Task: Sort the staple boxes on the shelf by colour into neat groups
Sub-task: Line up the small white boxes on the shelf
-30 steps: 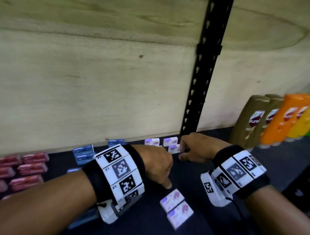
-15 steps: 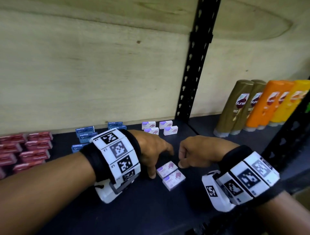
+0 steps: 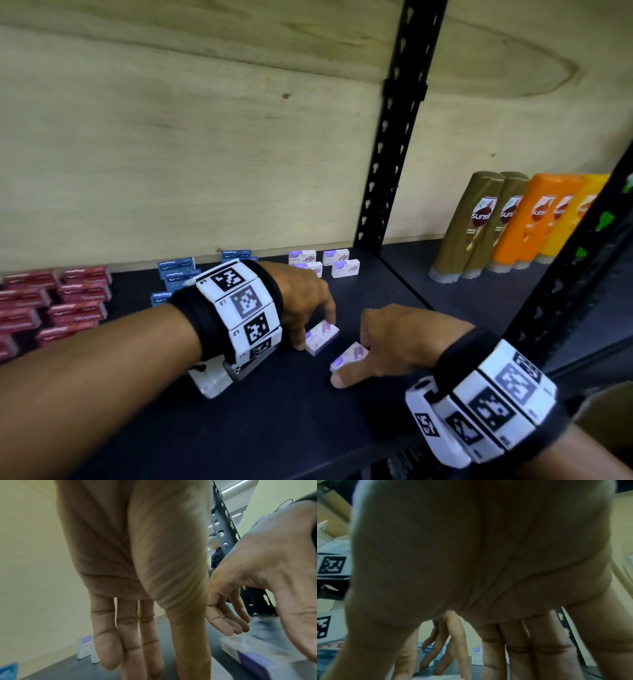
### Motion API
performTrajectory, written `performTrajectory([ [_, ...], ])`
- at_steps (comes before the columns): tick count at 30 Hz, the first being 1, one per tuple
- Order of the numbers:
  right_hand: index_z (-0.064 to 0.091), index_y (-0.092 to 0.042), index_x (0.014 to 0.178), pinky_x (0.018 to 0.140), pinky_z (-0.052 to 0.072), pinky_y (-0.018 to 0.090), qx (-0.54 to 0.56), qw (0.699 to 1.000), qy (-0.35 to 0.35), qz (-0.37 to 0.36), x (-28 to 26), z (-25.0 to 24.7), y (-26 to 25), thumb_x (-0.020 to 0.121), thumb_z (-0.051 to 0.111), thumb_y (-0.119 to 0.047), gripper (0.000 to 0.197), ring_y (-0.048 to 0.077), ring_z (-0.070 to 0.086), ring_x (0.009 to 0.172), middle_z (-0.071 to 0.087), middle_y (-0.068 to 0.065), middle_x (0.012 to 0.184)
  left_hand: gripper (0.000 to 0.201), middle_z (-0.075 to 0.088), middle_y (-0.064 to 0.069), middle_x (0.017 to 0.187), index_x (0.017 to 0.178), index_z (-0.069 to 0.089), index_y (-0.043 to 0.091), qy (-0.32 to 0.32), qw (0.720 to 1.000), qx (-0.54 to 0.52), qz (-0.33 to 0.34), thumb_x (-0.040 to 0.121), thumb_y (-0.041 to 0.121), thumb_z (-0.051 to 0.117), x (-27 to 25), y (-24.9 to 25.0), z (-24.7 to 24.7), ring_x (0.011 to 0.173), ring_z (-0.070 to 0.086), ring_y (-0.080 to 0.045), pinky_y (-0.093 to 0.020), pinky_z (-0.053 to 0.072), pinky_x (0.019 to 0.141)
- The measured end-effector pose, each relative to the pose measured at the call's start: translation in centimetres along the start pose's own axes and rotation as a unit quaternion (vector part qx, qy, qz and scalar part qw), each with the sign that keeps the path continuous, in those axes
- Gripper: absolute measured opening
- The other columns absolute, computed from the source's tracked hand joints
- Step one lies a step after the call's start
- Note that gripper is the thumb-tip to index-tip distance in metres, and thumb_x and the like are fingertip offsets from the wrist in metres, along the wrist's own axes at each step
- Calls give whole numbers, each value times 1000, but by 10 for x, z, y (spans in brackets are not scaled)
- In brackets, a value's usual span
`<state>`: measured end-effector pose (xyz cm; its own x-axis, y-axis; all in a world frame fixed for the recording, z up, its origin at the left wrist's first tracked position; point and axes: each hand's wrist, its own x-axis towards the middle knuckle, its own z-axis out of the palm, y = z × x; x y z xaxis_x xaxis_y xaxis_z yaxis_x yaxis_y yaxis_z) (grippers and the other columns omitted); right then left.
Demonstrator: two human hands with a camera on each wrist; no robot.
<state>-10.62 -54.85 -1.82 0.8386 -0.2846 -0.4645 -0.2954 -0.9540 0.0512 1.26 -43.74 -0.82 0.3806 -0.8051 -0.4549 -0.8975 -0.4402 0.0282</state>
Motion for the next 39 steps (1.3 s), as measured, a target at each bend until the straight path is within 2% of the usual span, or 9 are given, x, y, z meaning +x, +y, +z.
performTrajectory([
  [3,53,-23,119,81,50,33,4,1000,4,-11,-1,-1,2,69,72,-69,70,17,60,98,61,-4,111,76,53,11,104,143,45,32,-2,1000,-11,-21,76,35,82,-1,-3,1,93,51,-11,-25,43,80],
  [7,53,-29,122,83,51,33,7,999,17,-31,5,-4,15,77,78,-46,54,16,61,98,61,-8,100,72,67,3,108,128,59,19,11,998,-6,-57,73,62,73,6,-1,8,96,63,-19,-33,52,83],
  [10,45,-33,132,92,50,35,11,999,20,-29,9,-5,27,75,80,-43,67,17,58,108,57,-8,114,63,69,-4,110,119,63,12,20,998,-4,-58,76,57,73,13,2,12,87,62,-19,-30,48,71],
  [14,32,-35,148,101,45,35,20,997,24,-70,12,-6,29,75,81,-42,88,15,50,123,46,-8,140,53,68,-4,110,118,63,13,22,998,9,-56,78,45,77,13,5,10,97,65,-22,-32,50,75],
  [18,41,-37,144,93,45,28,6,995,30,-99,15,-7,25,78,80,-36,77,14,51,119,49,-8,134,55,70,-2,105,118,66,12,16,999,-2,-46,74,39,83,9,2,9,92,65,-19,-30,52,74],
  [23,54,-39,121,81,48,27,29,996,44,-77,20,-10,31,65,88,-41,66,11,55,99,50,-13,109,43,65,6,87,102,68,16,19,999,-41,-28,68,34,88,6,-3,10,69,55,-7,-19,40,52],
  [31,59,-29,95,58,44,23,75,991,76,-80,24,-14,39,58,92,-39,51,10,63,75,63,-11,87,30,58,11,73,96,69,16,31,998,-51,-21,74,31,84,2,-4,9,65,51,-4,-20,41,56],
  [36,71,-27,86,75,56,29,101,987,85,-91,33,-14,42,60,90,-40,35,8,66,80,70,-9,85,20,61,10,84,99,69,19,45,997,-51,-38,83,30,74,2,-4,6,75,55,-8,-23,47,65],
  [39,73,-29,91,73,56,27,126,982,114,-85,41,-15,44,63,88,-45,35,7,65,79,69,-10,87,20,62,6,90,103,69,16,70,995,-47,-51,87,27,71,4,-5,1,75,54,-10,-24,46,64],
])
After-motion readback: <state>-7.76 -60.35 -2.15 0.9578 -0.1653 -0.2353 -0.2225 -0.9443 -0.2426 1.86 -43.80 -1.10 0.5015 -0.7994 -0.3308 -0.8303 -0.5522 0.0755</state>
